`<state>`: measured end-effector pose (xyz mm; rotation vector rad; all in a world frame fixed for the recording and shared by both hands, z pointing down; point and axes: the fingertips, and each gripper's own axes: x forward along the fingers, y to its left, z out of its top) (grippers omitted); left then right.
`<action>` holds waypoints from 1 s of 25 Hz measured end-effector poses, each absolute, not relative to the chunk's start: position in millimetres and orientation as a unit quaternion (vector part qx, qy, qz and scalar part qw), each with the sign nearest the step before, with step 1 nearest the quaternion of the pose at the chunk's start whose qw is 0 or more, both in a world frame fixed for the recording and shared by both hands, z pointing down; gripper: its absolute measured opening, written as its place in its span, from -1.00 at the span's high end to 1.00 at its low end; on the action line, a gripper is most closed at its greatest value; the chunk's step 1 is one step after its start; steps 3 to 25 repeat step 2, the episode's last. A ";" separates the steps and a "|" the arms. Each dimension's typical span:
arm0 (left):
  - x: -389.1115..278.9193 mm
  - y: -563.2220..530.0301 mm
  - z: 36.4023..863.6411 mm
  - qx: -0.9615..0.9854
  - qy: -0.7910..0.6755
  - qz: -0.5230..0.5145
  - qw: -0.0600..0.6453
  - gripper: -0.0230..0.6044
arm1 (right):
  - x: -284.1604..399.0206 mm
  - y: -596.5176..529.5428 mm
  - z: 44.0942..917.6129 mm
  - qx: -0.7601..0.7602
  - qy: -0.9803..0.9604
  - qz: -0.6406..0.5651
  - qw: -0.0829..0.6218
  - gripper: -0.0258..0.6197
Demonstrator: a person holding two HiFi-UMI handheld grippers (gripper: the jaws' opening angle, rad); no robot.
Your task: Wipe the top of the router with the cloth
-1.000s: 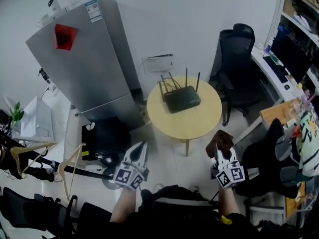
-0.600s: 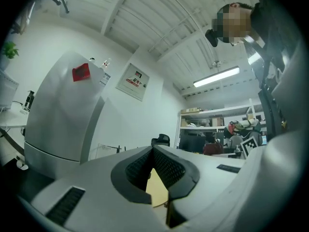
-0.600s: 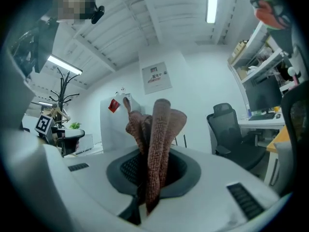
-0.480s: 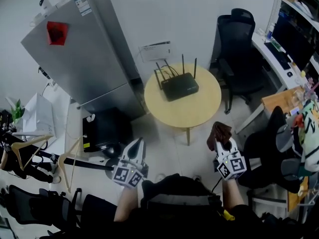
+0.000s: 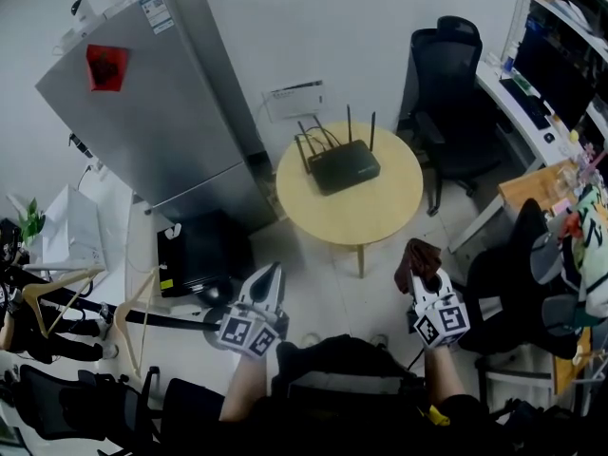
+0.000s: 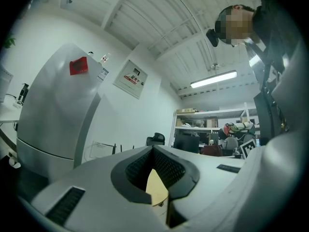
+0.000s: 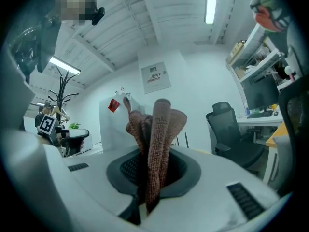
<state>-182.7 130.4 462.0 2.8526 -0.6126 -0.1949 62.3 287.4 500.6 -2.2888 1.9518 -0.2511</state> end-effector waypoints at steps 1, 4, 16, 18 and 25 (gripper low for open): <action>-183.4 128.4 461.6 0.970 -0.206 -0.067 0.108 0.95 | 61.6 285.0 499.4 -0.757 0.646 -0.080 0.058 0.76; -184.3 126.4 461.1 0.971 -0.204 -0.067 0.108 0.96 | 60.9 282.6 498.0 -0.757 0.647 -0.076 0.054 0.76; -184.3 126.4 461.1 0.971 -0.204 -0.067 0.108 0.96 | 60.9 282.6 498.0 -0.757 0.647 -0.076 0.054 0.76; -184.3 126.4 461.1 0.971 -0.204 -0.067 0.108 0.96 | 60.9 282.6 498.0 -0.757 0.647 -0.076 0.054 0.76; -184.3 126.4 461.1 0.971 -0.204 -0.067 0.108 0.96 | 60.9 282.6 498.0 -0.757 0.647 -0.076 0.054 0.76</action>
